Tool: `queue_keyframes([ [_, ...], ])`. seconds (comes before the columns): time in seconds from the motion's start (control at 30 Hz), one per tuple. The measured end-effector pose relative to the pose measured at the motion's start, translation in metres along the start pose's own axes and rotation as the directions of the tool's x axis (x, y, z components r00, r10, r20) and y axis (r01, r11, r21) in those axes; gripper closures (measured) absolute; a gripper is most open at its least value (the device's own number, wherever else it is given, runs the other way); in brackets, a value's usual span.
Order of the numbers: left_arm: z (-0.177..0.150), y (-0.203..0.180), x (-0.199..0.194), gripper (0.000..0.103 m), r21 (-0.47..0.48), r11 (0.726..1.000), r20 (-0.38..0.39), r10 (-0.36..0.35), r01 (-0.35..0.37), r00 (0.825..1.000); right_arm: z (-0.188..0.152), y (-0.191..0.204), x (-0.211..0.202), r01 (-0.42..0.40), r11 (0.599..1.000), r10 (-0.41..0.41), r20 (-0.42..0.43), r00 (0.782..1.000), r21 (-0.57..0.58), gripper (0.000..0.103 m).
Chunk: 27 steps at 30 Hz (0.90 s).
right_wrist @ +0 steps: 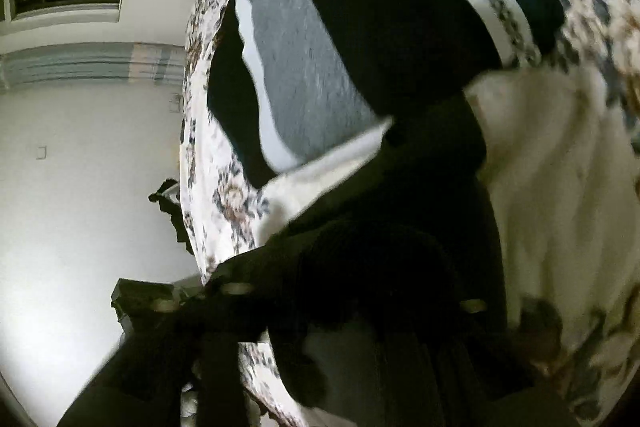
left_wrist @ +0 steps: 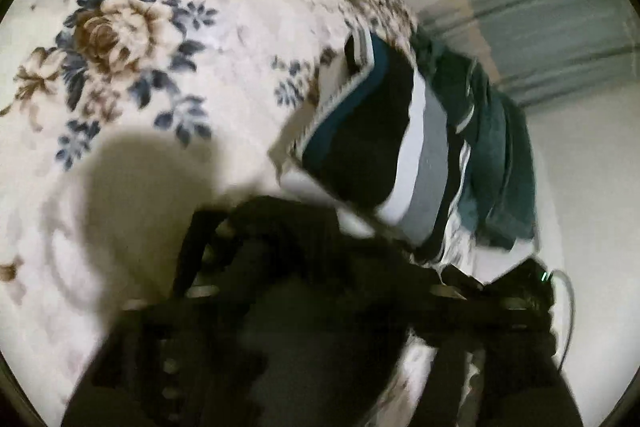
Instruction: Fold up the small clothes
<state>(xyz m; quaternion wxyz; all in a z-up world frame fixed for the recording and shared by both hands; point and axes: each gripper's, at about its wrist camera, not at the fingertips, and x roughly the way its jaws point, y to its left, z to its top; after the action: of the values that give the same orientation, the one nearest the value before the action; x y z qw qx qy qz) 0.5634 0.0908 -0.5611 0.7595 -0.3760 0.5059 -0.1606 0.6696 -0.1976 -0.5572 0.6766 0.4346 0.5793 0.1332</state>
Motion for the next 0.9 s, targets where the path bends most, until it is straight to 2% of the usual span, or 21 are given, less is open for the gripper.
queue_keyframes([
  [0.1, 0.003, 0.007, -0.009, 0.035, -0.036, 0.999, 0.021, -0.019, 0.020, 1.000, 0.005, -0.005, -0.006, 0.014, 1.000, -0.014, -0.008, 1.000, -0.020, 0.040],
  [0.2, -0.017, 0.008, -0.033, 0.035, 0.006, 1.000, 0.034, -0.003, 0.002, 0.999, -0.005, -0.021, -0.021, 0.065, 0.996, -0.067, -0.028, 0.997, -0.063, 0.039],
  [0.33, -0.086, 0.018, -0.081, 0.034, 0.044, 0.995, 0.052, 0.086, -0.088, 0.995, -0.023, -0.060, -0.037, 0.116, 0.991, -0.121, -0.079, 0.990, -0.068, 0.033],
  [0.4, -0.120, 0.029, -0.096, 0.035, 0.022, 0.993, 0.044, 0.115, -0.116, 0.992, -0.027, -0.077, -0.036, 0.133, 0.988, -0.142, -0.121, 0.983, -0.079, 0.033],
  [0.47, -0.166, 0.047, -0.106, 0.035, -0.056, 0.990, 0.013, 0.129, -0.128, 0.992, -0.026, -0.092, -0.024, 0.147, 0.985, -0.161, -0.168, 0.973, -0.095, 0.032],
  [0.57, -0.210, 0.070, -0.098, 0.035, -0.210, 0.975, -0.006, 0.066, -0.066, 0.998, -0.020, -0.099, -0.001, 0.094, 0.989, -0.118, -0.226, 0.967, -0.116, 0.032],
  [0.63, -0.223, 0.080, -0.079, 0.035, -0.290, 0.957, -0.002, 0.015, -0.015, 1.000, -0.009, -0.099, 0.022, 0.022, 0.992, -0.054, -0.260, 0.964, -0.124, 0.032],
  [0.67, -0.224, 0.084, -0.068, 0.035, -0.311, 0.951, 0.001, 0.007, -0.007, 1.000, -0.004, -0.098, 0.032, 0.004, 0.992, -0.038, -0.268, 0.963, -0.127, 0.030],
  [0.73, -0.223, 0.087, -0.050, 0.035, -0.331, 0.943, 0.018, -0.035, 0.039, 0.999, 0.004, -0.095, 0.048, -0.027, 0.992, -0.010, -0.282, 0.959, -0.126, 0.019],
  [0.83, -0.212, 0.088, -0.023, 0.034, -0.325, 0.945, 0.052, -0.015, 0.031, 0.999, 0.017, -0.092, 0.078, -0.098, 0.991, 0.064, -0.335, 0.940, -0.086, 0.007],
  [0.9, -0.203, 0.084, -0.014, 0.034, -0.335, 0.941, 0.106, 0.003, 0.033, 0.994, 0.024, -0.090, 0.093, -0.131, 0.991, 0.111, -0.351, 0.930, -0.034, 0.003],
])
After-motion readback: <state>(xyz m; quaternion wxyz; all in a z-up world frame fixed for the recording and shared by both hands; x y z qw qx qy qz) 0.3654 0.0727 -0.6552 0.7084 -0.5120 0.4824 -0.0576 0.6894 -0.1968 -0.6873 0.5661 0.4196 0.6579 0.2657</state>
